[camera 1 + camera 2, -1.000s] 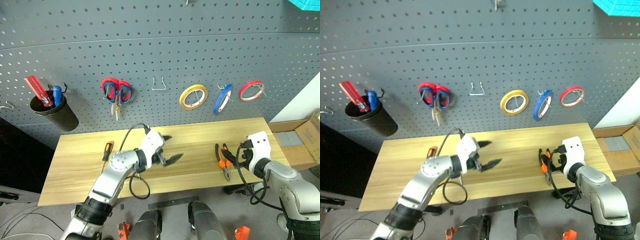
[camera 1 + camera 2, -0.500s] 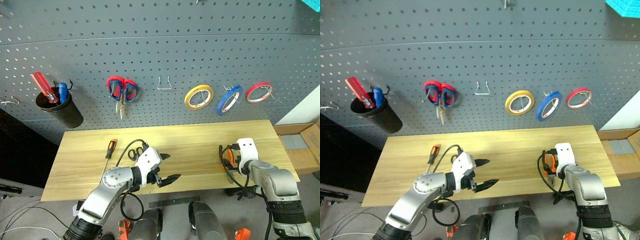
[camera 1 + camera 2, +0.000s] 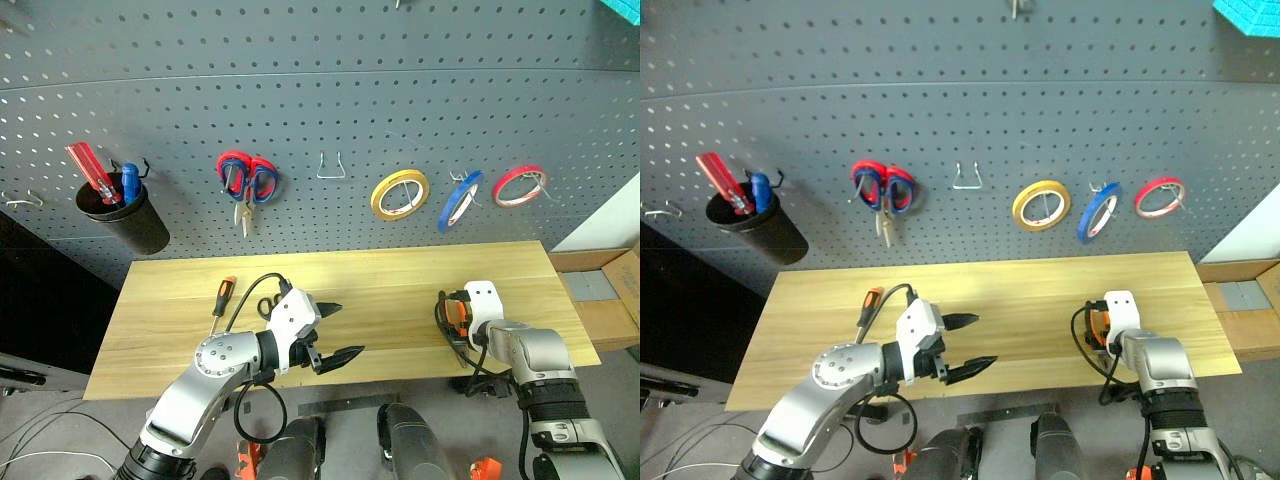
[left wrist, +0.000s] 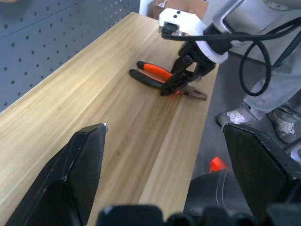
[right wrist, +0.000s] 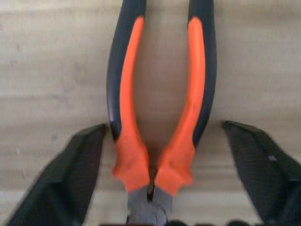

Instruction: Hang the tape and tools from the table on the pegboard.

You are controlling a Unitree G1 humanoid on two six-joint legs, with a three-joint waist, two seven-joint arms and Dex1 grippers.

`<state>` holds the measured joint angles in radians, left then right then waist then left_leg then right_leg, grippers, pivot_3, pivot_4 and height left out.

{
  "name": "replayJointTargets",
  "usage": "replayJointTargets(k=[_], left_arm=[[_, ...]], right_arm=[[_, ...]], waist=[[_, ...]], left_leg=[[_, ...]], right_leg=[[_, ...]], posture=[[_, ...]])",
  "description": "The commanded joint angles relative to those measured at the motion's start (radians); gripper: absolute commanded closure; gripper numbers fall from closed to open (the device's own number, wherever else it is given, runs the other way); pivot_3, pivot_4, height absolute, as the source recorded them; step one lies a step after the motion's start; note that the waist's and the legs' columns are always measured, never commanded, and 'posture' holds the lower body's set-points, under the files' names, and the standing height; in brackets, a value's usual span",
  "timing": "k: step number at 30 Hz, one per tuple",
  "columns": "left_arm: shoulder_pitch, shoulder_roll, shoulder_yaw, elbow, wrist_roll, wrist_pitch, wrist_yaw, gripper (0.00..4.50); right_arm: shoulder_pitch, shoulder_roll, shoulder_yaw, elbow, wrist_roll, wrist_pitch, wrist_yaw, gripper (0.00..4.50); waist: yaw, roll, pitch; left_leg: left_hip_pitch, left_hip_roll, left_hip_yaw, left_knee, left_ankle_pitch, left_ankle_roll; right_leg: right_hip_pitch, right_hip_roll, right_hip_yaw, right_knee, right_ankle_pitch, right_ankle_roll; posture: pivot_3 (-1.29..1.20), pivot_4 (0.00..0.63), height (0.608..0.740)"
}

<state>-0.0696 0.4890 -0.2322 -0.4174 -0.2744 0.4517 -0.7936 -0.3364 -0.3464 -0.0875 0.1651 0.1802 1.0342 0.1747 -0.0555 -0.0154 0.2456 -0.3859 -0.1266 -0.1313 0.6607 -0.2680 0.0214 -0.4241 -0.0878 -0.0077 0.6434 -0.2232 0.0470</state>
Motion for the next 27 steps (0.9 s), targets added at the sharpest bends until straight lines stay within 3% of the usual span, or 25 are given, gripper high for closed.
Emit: replayJointTargets(k=[1, 2, 5, 8, 10, 13, 16, 20, 23, 27], left_arm=[[-0.005, 0.003, 0.018, -0.035, -0.015, -0.002, 0.011, 0.27], [-0.009, 0.001, 0.02, -0.028, -0.014, -0.003, 0.012, 0.27], [-0.041, 0.004, 0.043, 0.013, -0.014, -0.027, 0.009, 0.27], [-0.112, -0.004, 0.133, 0.084, -0.059, -0.051, 0.014, 0.27], [-0.139, -0.017, 0.181, 0.102, -0.086, -0.075, 0.021, 0.27], [-0.158, -0.057, 0.259, 0.106, -0.117, -0.12, 0.059, 0.27], [-0.137, -0.098, 0.328, 0.1, -0.115, -0.185, 0.12, 0.27], [-0.086, -0.118, 0.348, 0.071, -0.082, -0.26, 0.169, 0.27], [-0.031, -0.13, 0.373, 0.04, -0.065, -0.312, 0.211, 0.27], [-0.011, -0.156, 0.378, 0.007, -0.042, -0.35, 0.274, 0.27]], right_arm=[[0.011, 0.001, -0.015, 0.009, 0.001, 0.033, 0.0, 1.88], [0.014, -0.003, -0.013, 0.005, -0.005, 0.037, -0.002, 2.16], [0.041, -0.034, -0.004, -0.098, 0.0, 0.065, 0.02, 2.19], [0.104, -0.103, 0.031, -0.372, 0.112, -0.012, 0.221, 2.19], [0.172, -0.168, 0.048, -0.58, 0.196, -0.164, 0.415, 2.19], [0.18, -0.184, -0.052, -0.742, 0.406, -0.153, 0.548, 2.19], [-0.031, -0.064, -0.154, -0.756, 0.652, -0.166, 0.491, 2.19], [-0.293, 0.084, -0.159, -0.685, 0.79, -0.214, 0.403, 2.19], [-0.489, 0.203, -0.165, -0.542, 0.781, -0.275, 0.267, 2.19], [-0.572, 0.236, -0.088, -0.424, 0.645, -0.373, 0.237, 2.19]], waist=[[0.0, 0.0, 0.0], [0.001, 0.0, 0.0], [0.004, 0.0, 0.0], [0.009, 0.003, 0.002], [0.004, 0.005, 0.003], [-0.007, 0.004, 0.004], [-0.011, 0.0, 0.006], [0.0, 0.0, 0.006], [0.001, 0.0, 0.007], [0.027, -0.001, 0.006]], left_leg=[[0.0, 0.0, 0.0, 0.0, 0.0, 0.0], [0.0, 0.0, 0.0, 0.0, 0.0, 0.0], [0.0, 0.0, -0.001, 0.0, 0.0, 0.0], [-0.002, 0.0, -0.001, 0.0, 0.0, 0.0], [-0.008, 0.0, -0.001, 0.001, 0.0, 0.0], [-0.012, 0.0, 0.0, 0.001, 0.002, -0.004], [-0.012, 0.001, 0.0, 0.001, 0.003, -0.005], [-0.013, 0.001, -0.001, 0.001, 0.002, -0.004], [-0.013, 0.001, 0.0, 0.0, 0.003, -0.005], [-0.014, 0.0, -0.001, 0.001, 0.004, -0.007]], right_leg=[[0.0, 0.0, 0.0, 0.0, 0.0, 0.0], [0.0, 0.0, 0.0, 0.0, 0.0, 0.0], [0.0, 0.0, 0.0, 0.0, 0.0, 0.0], [-0.002, 0.0, -0.001, 0.0, -0.001, 0.002], [-0.006, 0.0, -0.001, 0.0, -0.002, 0.003], [-0.012, 0.0, -0.001, 0.0, -0.001, 0.003], [-0.012, 0.001, -0.001, 0.0, 0.001, 0.001], [-0.015, 0.001, -0.001, 0.001, 0.003, -0.001], [-0.016, 0.001, 0.0, 0.002, 0.004, -0.002], [-0.016, 0.001, -0.001, 0.001, 0.004, -0.002]], posture=[[-0.11, 0.268, 0.74], [-0.11, 0.268, 0.74], [-0.12, 0.266, 0.74], [-0.14, 0.261, 0.74], [-0.14, 0.256, 0.74], [-0.14, 0.253, 0.74], [-0.11, 0.248, 0.74], [-0.1, 0.25, 0.74], [-0.08, 0.245, 0.74], [-0.05, 0.236, 0.74]])
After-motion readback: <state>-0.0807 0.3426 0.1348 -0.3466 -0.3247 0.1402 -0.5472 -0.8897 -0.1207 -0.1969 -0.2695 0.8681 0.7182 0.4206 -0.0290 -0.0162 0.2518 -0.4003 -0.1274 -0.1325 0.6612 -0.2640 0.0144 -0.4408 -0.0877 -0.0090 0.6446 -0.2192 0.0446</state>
